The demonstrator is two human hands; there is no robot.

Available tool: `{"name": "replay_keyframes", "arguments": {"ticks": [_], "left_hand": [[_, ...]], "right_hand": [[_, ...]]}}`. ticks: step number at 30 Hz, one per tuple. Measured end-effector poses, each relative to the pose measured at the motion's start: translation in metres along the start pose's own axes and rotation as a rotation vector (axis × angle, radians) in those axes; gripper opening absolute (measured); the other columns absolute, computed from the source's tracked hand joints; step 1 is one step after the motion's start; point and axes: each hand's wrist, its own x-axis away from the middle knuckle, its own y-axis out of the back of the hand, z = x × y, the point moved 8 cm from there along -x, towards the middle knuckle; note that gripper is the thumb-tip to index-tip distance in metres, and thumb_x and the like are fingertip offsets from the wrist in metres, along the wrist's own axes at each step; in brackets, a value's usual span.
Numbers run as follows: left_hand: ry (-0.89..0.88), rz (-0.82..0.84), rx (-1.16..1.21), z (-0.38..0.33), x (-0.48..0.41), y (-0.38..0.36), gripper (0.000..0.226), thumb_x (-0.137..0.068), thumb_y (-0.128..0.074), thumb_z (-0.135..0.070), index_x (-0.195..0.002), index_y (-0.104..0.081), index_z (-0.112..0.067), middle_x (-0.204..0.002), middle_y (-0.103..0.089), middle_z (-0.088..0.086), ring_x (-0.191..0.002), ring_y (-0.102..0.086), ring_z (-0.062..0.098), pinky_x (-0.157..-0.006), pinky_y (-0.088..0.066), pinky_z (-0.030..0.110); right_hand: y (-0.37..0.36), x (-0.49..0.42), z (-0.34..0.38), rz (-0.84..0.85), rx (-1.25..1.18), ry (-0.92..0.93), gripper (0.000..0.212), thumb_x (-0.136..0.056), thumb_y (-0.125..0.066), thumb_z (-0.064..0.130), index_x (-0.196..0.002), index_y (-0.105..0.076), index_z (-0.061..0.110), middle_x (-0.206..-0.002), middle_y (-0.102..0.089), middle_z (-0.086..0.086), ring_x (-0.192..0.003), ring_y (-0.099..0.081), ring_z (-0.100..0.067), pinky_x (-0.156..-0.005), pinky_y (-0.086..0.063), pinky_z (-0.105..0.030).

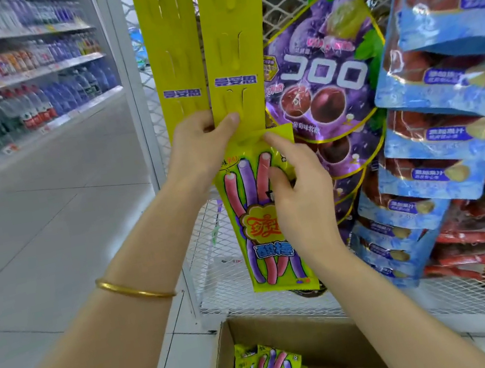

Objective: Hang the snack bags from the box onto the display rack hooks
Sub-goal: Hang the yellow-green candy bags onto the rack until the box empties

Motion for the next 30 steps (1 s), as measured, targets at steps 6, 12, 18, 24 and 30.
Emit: {"name": "replay_keyframes", "arguments": {"ticks": [6, 12, 18, 24, 30], "left_hand": [[0.08, 0.048, 0.037, 0.005, 0.007, 0.001, 0.057, -0.077, -0.058, -0.05, -0.088, -0.056, 0.006, -0.086, -0.056, 0.009, -0.074, -0.051, 0.024, -0.071, -0.043, 0.041], [0.106, 0.043, 0.098, 0.005, 0.01, -0.001, 0.03, -0.091, -0.057, -0.036, -0.084, -0.065, -0.008, -0.1, -0.063, 0.028, -0.081, -0.059, 0.027, -0.083, -0.05, 0.049], [0.133, 0.009, 0.162, 0.004, 0.011, -0.003, 0.024, -0.092, -0.057, -0.029, -0.074, -0.062, -0.014, -0.085, -0.062, 0.013, -0.075, -0.058, 0.022, -0.071, -0.046, 0.035], [0.125, 0.001, 0.185, 0.004, 0.012, -0.002, 0.037, -0.092, -0.057, -0.031, -0.098, -0.065, 0.004, -0.1, -0.065, 0.028, -0.076, -0.059, 0.026, -0.074, -0.052, 0.044], [0.165, 0.017, 0.193, 0.011, 0.015, 0.001, 0.035, -0.09, -0.059, -0.038, -0.09, -0.068, -0.004, -0.099, -0.07, 0.018, -0.097, -0.065, 0.035, -0.092, -0.05, 0.049]], "right_hand": [[-0.009, -0.007, -0.001, 0.038, 0.027, -0.026, 0.047, -0.088, -0.044, -0.007, -0.131, -0.051, 0.01, -0.111, -0.048, 0.005, -0.103, -0.041, 0.003, -0.088, -0.029, -0.002], [-0.01, -0.01, 0.003, 0.059, 0.083, -0.022, 0.048, -0.088, -0.044, -0.007, -0.133, -0.048, 0.009, -0.112, -0.046, 0.0, -0.095, -0.035, 0.008, -0.085, -0.024, 0.005], [-0.011, -0.012, 0.012, 0.08, 0.182, -0.003, 0.047, -0.09, -0.042, -0.004, -0.136, -0.045, 0.006, -0.112, -0.045, -0.007, -0.093, -0.037, -0.003, -0.08, -0.028, -0.002], [-0.014, -0.008, 0.013, 0.105, 0.199, -0.01, 0.048, -0.089, -0.042, -0.005, -0.136, -0.044, 0.005, -0.122, -0.045, -0.011, -0.11, -0.034, -0.01, -0.085, -0.028, -0.016], [-0.014, -0.001, 0.011, 0.104, 0.184, -0.004, 0.048, -0.088, -0.043, -0.006, -0.135, -0.046, 0.006, -0.107, -0.044, -0.008, -0.091, -0.04, -0.009, -0.074, -0.03, -0.015]]}}
